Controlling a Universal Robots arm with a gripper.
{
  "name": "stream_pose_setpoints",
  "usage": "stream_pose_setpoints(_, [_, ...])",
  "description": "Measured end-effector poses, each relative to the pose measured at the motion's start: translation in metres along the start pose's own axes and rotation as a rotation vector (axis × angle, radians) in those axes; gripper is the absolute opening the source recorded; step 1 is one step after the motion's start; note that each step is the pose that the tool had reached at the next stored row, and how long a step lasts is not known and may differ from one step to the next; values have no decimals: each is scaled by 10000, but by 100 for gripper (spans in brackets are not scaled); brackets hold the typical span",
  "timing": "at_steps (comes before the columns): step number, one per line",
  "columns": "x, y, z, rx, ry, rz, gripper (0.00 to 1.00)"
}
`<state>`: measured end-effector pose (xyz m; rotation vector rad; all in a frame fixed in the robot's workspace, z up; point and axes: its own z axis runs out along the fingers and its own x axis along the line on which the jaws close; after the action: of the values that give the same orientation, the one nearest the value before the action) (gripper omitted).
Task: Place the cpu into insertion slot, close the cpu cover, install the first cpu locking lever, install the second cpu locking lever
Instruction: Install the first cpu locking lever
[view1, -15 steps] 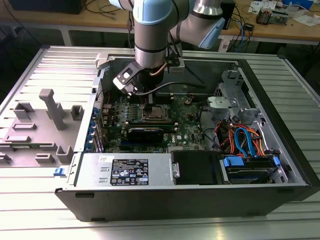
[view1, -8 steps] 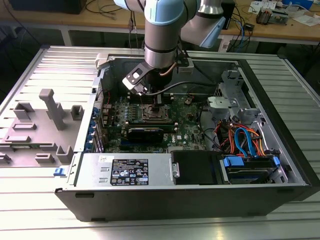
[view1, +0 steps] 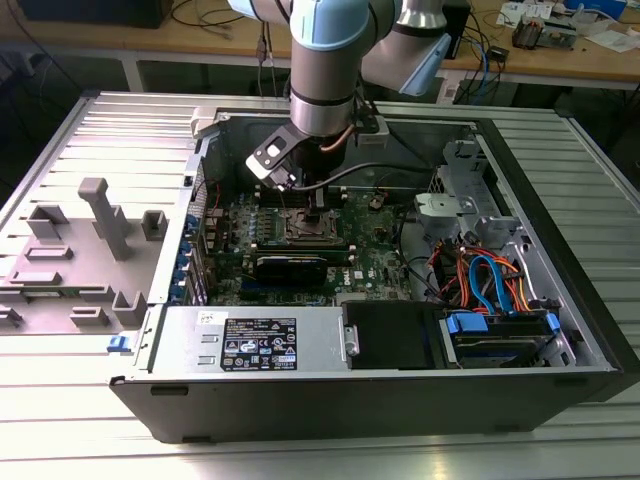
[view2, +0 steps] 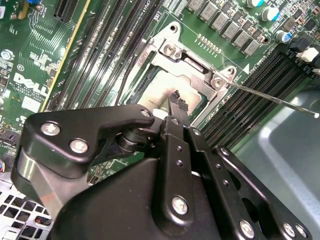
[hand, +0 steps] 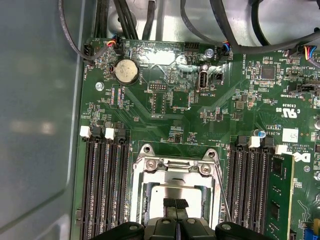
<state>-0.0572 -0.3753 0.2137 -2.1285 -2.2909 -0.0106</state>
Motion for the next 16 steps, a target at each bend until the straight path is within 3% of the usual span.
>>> stream_pose_setpoints(10, [0, -1, -68, 1, -2, 1, 11])
stream_pose_setpoints(16, [2, -1, -197, 6, 0, 0, 11])
